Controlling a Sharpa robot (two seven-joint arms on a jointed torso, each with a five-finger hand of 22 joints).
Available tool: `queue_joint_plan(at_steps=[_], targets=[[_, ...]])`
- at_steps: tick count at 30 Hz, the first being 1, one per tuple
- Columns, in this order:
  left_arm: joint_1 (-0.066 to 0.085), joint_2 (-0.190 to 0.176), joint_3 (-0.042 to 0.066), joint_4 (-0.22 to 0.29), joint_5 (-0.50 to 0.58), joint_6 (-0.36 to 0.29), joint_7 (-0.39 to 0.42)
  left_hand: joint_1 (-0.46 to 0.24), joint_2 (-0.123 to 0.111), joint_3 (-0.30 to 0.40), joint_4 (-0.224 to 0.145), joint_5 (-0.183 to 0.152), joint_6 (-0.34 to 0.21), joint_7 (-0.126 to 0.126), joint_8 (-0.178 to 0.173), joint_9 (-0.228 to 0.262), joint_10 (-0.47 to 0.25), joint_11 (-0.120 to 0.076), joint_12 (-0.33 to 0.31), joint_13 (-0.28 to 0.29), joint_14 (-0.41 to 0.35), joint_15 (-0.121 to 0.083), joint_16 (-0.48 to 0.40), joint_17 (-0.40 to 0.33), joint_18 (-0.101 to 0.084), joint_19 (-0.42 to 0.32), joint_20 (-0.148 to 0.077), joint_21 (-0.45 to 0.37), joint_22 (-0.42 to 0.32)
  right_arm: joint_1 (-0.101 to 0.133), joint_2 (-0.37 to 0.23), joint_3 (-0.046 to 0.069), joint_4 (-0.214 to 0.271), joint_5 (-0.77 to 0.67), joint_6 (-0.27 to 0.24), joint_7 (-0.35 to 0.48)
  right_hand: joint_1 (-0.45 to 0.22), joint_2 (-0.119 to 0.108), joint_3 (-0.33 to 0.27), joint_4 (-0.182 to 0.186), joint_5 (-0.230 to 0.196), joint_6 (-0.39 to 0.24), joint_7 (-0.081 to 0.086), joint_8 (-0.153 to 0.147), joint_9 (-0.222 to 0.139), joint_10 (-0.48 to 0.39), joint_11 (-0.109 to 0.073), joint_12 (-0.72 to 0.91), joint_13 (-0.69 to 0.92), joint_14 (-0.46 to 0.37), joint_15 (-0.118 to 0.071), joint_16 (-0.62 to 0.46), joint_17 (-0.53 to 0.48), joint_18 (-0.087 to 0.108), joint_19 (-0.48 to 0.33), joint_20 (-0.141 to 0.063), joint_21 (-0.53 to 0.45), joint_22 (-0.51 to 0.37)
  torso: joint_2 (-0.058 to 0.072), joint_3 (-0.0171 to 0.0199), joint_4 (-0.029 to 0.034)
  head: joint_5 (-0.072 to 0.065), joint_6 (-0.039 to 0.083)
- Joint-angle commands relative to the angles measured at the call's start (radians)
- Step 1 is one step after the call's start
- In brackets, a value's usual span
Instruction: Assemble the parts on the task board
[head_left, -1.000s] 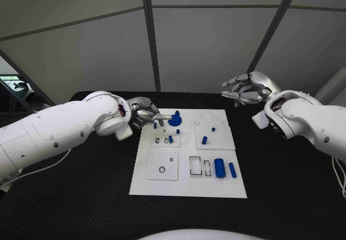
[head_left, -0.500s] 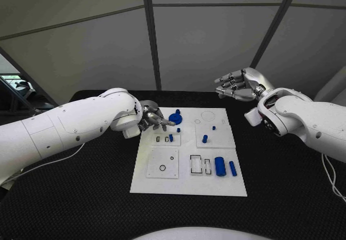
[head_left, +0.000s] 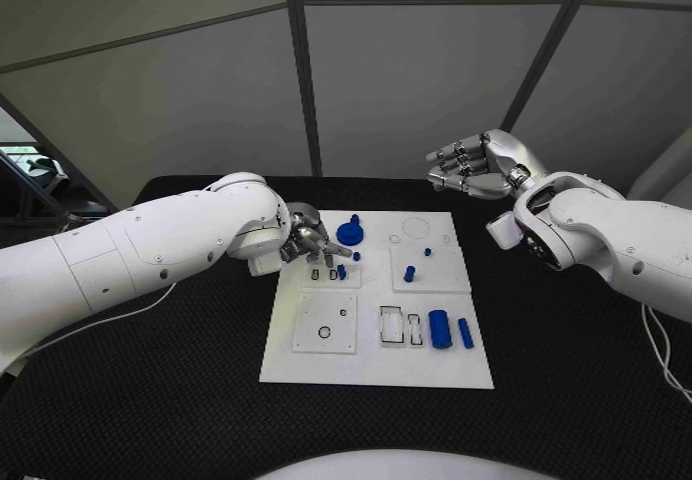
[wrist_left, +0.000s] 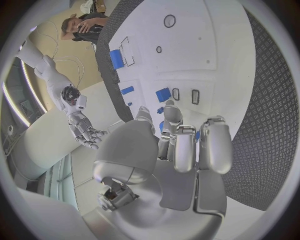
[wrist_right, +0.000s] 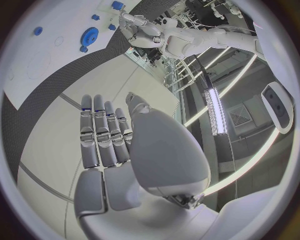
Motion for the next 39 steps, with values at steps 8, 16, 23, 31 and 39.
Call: queue_joint_plan(at_steps=[8,16,23,31,39], targets=[[0.002,0.012,0.0,-0.006,-0.031,0.06,-0.031,-0.008,0.009,-0.008,-0.001,0.005,0.011,-0.002,0.007,0.006,0.009,0.0,0.002,-0.005,0.081,-0.008,0.003,0.19,-0.072,0.01,-0.004,0.008,0.009,0.002,0.001,0.001,0.003,-0.005,-0.006,0.009,-0.017,0.001,-0.003,-0.009,0.004,0.004,0.007,-0.001,0.002,-0.009,0.001,-0.002,-0.004,-0.001,0.005,-0.005,-0.005,0.003,0.003,0.008,-0.008,-0.005,0.002,-0.0011,0.0027,-0.001,-0.004],[0.002,0.025,0.0,-0.02,-0.033,0.069,-0.03,-0.007,0.01,-0.008,-0.002,0.006,0.011,-0.002,0.008,0.008,0.011,-0.001,0.004,-0.002,0.081,-0.008,0.003,0.19,-0.073,0.012,-0.004,0.01,0.014,0.002,0.005,0.001,0.001,-0.005,-0.001,0.006,-0.02,0.001,-0.004,-0.009,0.004,0.004,0.008,-0.001,0.002,-0.01,0.002,-0.001,-0.005,-0.002,0.006,-0.005,-0.008,0.003,0.004,0.008,-0.011,-0.006,0.003,-0.0013,0.0016,0.0,-0.01],[0.002,0.037,0.0,-0.028,-0.033,0.078,-0.029,-0.003,0.011,-0.007,-0.005,0.007,0.011,-0.003,0.009,0.012,0.014,-0.002,0.005,-0.001,0.08,-0.009,0.002,0.19,-0.074,0.015,-0.005,0.014,0.02,0.002,0.007,0.001,0.001,-0.005,0.002,0.007,-0.024,0.002,-0.005,-0.009,0.006,0.004,0.01,-0.001,0.002,-0.011,0.003,0.0,-0.007,-0.002,0.007,-0.005,-0.01,0.003,0.005,0.009,-0.014,-0.009,0.004,-0.001,0.0032,-0.002,-0.011],[0.002,0.049,0.0,-0.041,-0.037,0.086,-0.028,0.002,0.015,-0.005,-0.007,0.008,0.012,-0.005,0.011,0.019,0.02,-0.003,0.012,0.007,0.081,-0.01,0.002,0.19,-0.076,0.02,-0.006,0.02,0.031,0.002,0.01,0.001,0.0,-0.005,0.005,0.008,-0.024,0.002,-0.005,-0.009,0.006,0.004,0.01,-0.001,0.002,-0.011,0.003,0.0,-0.007,-0.002,0.007,-0.005,-0.01,0.003,0.005,0.009,-0.014,-0.009,0.005,-0.0012,0.0038,-0.004,-0.01],[0.001,0.057,0.0,-0.045,-0.038,0.101,-0.028,0.008,0.017,-0.003,-0.01,0.009,0.013,-0.006,0.013,0.024,0.025,-0.004,0.017,0.014,0.081,-0.011,0.002,0.19,-0.077,0.021,-0.007,0.021,0.034,0.002,0.015,0.001,-0.003,-0.005,0.013,0.01,-0.03,0.005,-0.006,-0.008,0.009,0.004,0.011,-0.001,0.002,-0.011,0.004,0.002,-0.008,-0.002,0.007,-0.004,-0.013,0.003,0.007,0.01,-0.018,-0.012,0.005,-0.0009,0.004,-0.004,-0.008]])
